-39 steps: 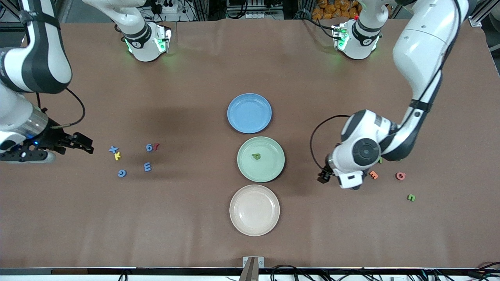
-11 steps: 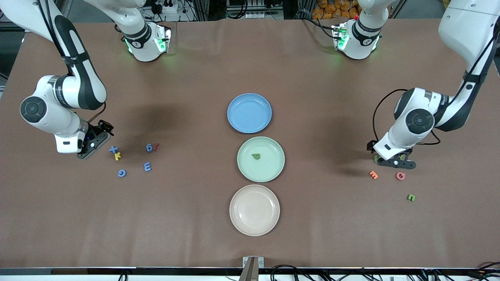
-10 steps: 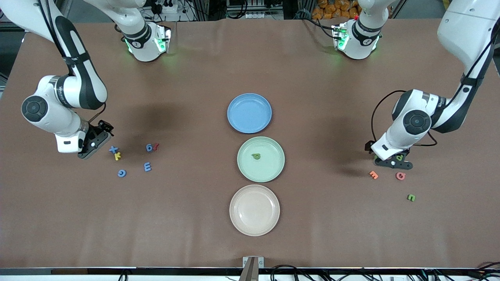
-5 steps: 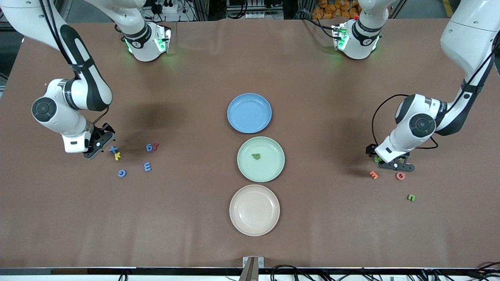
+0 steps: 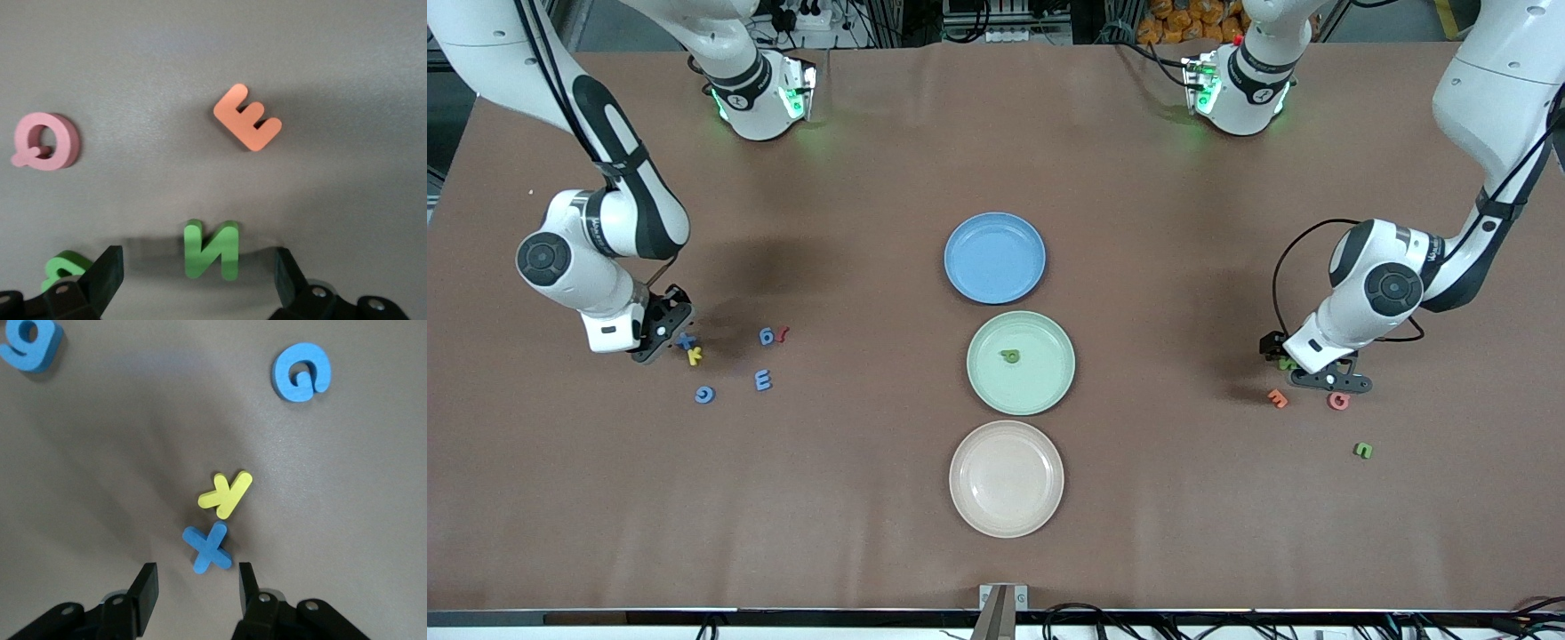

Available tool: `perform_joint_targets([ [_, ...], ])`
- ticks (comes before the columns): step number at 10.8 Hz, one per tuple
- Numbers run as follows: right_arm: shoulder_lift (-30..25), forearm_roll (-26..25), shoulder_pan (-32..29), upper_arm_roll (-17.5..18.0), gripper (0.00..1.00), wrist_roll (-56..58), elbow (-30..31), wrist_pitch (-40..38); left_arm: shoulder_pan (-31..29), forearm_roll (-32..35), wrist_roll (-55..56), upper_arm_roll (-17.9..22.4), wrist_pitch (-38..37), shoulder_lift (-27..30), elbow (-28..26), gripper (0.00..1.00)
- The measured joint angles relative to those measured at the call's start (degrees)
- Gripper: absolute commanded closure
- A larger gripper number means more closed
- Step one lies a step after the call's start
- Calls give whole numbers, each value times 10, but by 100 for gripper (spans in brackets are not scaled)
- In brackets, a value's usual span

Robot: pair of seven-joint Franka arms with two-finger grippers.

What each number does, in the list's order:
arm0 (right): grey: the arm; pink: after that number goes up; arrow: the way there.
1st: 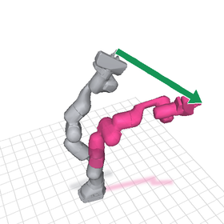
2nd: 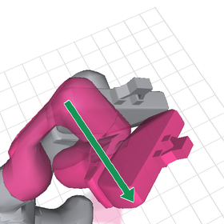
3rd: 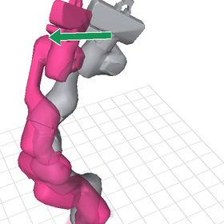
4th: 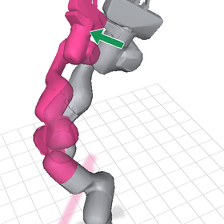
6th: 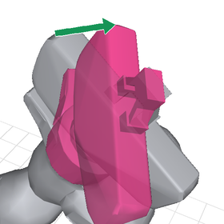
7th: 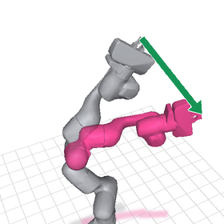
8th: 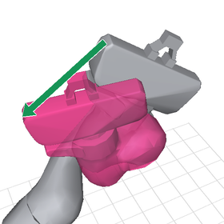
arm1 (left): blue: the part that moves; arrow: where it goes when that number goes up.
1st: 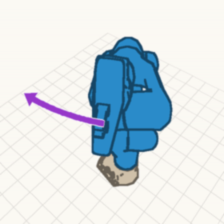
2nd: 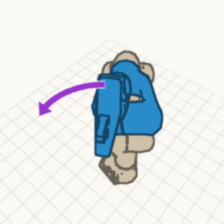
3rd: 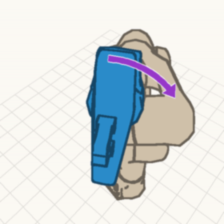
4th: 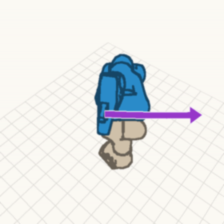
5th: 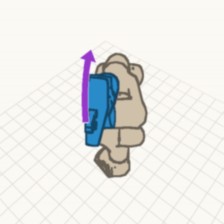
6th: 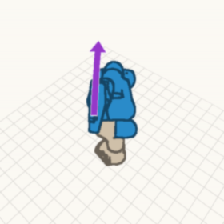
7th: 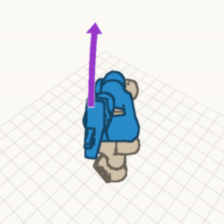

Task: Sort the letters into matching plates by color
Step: 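Grasp the green N with the left gripper while the right gripper grasps blue X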

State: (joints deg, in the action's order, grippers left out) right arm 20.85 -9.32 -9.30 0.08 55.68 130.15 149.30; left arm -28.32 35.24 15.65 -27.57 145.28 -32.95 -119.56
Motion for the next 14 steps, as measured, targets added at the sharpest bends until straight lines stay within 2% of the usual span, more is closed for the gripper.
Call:
perform_joint_targets([
  [2, 8, -7, 0, 0, 46, 9, 0, 5, 0, 0, 0, 0, 1, -5, 4, 0],
  [3, 10, -8, -1, 0, 48, 10, 0, 10, -1, 0, 0, 0, 1, -6, 4, 53],
  [4, 13, -8, -1, 0, 49, 11, 0, 17, -2, 0, 0, 0, 1, -6, 5, 100],
  [7, 21, -9, -1, 0, 51, 11, -1, 25, -16, -7, 22, -2, 9, -9, 11, 100],
  [9, 24, -9, -1, 0, 56, 11, -4, 29, -22, -8, 34, -3, 9, -8, 15, 100],
  [12, 29, -9, -2, 0, 56, 11, -5, 32, -22, -10, 38, -6, 9, -6, 15, 100],
  [13, 31, -9, -2, 0, 61, 11, -6, 32, -22, -10, 44, -7, 10, -6, 16, 100],
  [14, 32, -9, -2, 0, 71, 11, -7, 33, -22, -10, 58, -13, 12, -6, 18, 100],
])
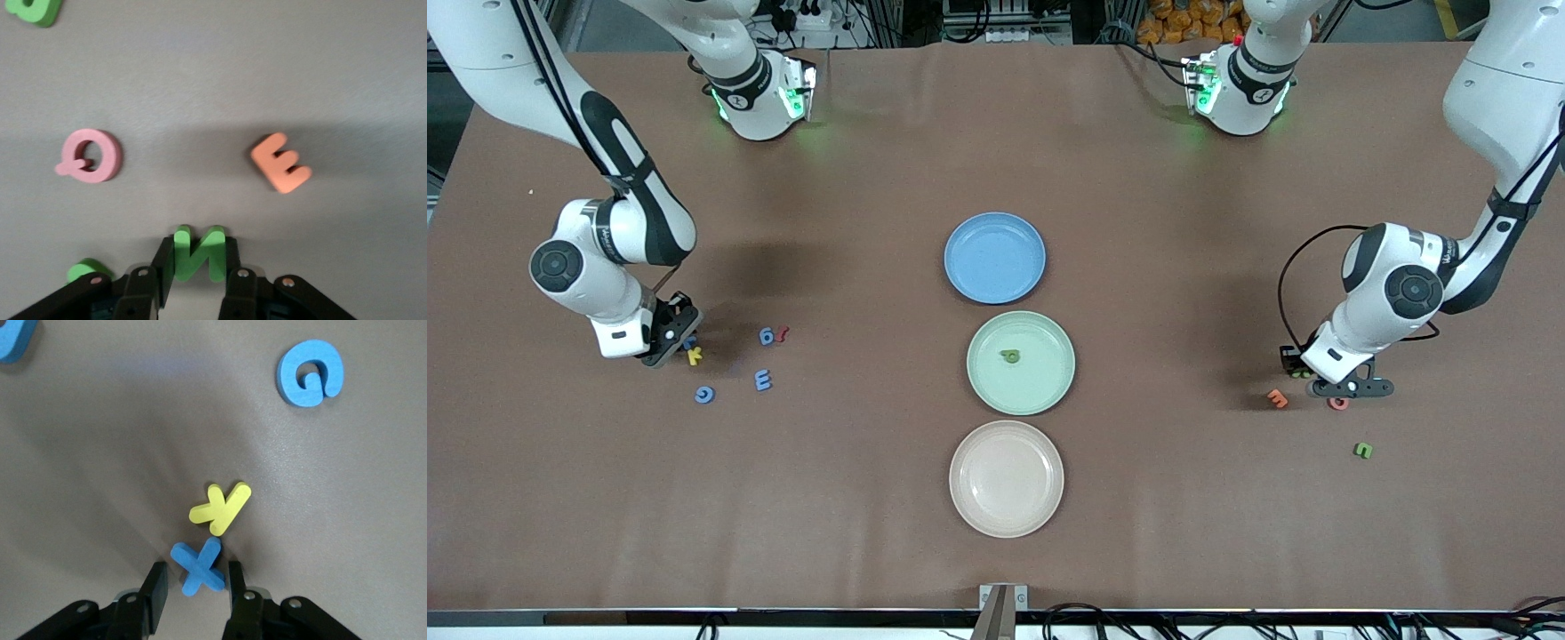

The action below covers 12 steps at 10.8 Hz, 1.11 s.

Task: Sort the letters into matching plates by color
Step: 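Grasp the green N with the left gripper while the right gripper grasps blue X, then place the N on the green plate while the right gripper carries the X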

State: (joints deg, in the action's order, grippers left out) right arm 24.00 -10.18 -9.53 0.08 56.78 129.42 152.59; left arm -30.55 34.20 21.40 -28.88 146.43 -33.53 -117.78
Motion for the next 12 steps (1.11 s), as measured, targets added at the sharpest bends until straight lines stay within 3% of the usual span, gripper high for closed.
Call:
perform_joint_targets([
  [2, 0, 0, 0, 0, 98, 0, 0, -1, 0, -21, 32, -23, 7, -4, 7, 100],
  [9, -2, 0, -10, 0, 100, 0, -19, -19, 12, -109, 168, -108, 7, -5, 47, 100],
  [12, -40, 35, -5, 18, 100, -1, -58, -139, 79, -121, 283, -116, -17, -11, 90, 100],
])
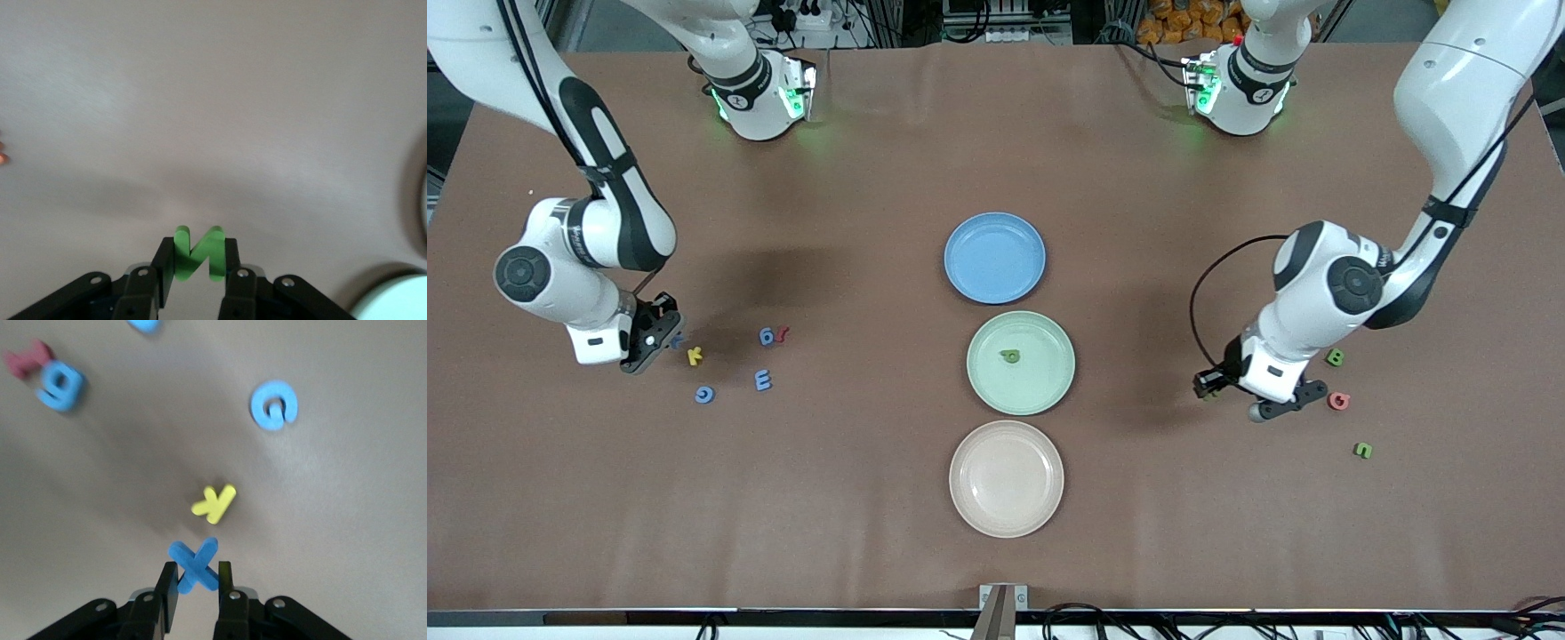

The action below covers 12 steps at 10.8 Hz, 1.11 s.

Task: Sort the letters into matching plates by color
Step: 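Place the N on the green plate while the right gripper carries the X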

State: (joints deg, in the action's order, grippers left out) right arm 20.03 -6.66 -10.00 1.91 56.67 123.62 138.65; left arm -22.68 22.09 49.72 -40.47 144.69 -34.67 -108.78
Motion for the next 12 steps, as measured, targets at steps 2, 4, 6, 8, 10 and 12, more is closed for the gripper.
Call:
perform_joint_targets([
  [2, -27, 50, 24, 11, 100, -9, -24, -61, 38, -1, 65, 0, -7, -7, 24, 100],
  [4, -32, 65, 52, 16, 100, -47, -25, -75, 72, -1, 119, 0, -8, -19, 38, 100],
  [6, -34, 67, 73, 26, 100, -83, -25, -92, 123, -1, 176, 7, -8, -29, 51, 100],
  [8, -50, 69, 103, 35, 100, -125, -25, -126, 166, -1, 218, 17, -8, -31, 68, 100],
  [10, -76, 71, 155, 39, 100, -197, -27, -166, 206, -1, 245, 35, -9, -31, 75, 100],
  [12, -102, 72, 215, 42, 100, -271, -28, -204, 275, -1, 285, 84, -10, -31, 79, 100],
])
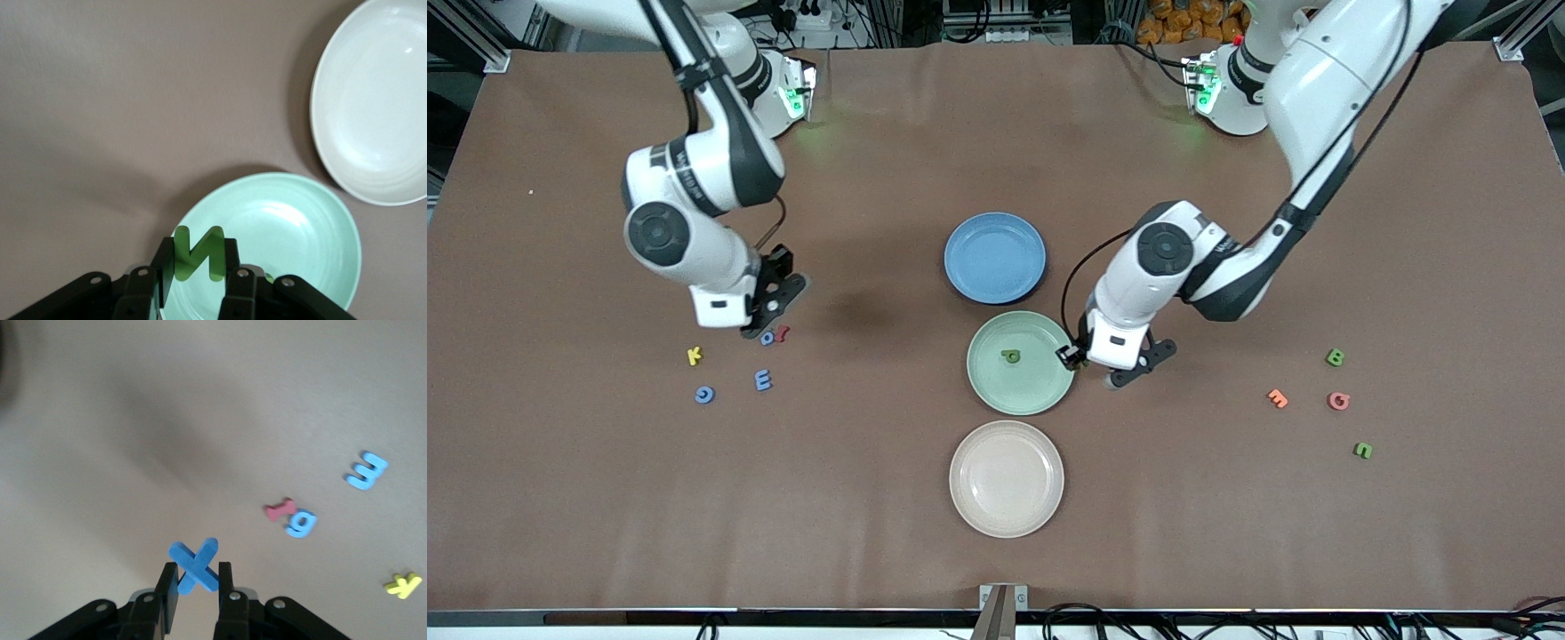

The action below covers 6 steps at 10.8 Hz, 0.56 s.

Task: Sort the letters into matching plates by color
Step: 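Place the N on the green plate while the right gripper carries the X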

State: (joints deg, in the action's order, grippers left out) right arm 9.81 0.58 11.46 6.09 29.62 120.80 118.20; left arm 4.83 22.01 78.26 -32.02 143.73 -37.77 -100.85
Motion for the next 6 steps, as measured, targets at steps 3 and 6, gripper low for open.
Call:
perform_joint_targets([
  [3, -14, 30, 79, 4, 100, -90, 0, -8, 108, 0, 56, 83, 0, 0, 15, 26],
  [6, -11, 40, 169, 5, 100, -202, 0, 19, 137, 0, 77, 105, -24, 0, 24, 0],
])
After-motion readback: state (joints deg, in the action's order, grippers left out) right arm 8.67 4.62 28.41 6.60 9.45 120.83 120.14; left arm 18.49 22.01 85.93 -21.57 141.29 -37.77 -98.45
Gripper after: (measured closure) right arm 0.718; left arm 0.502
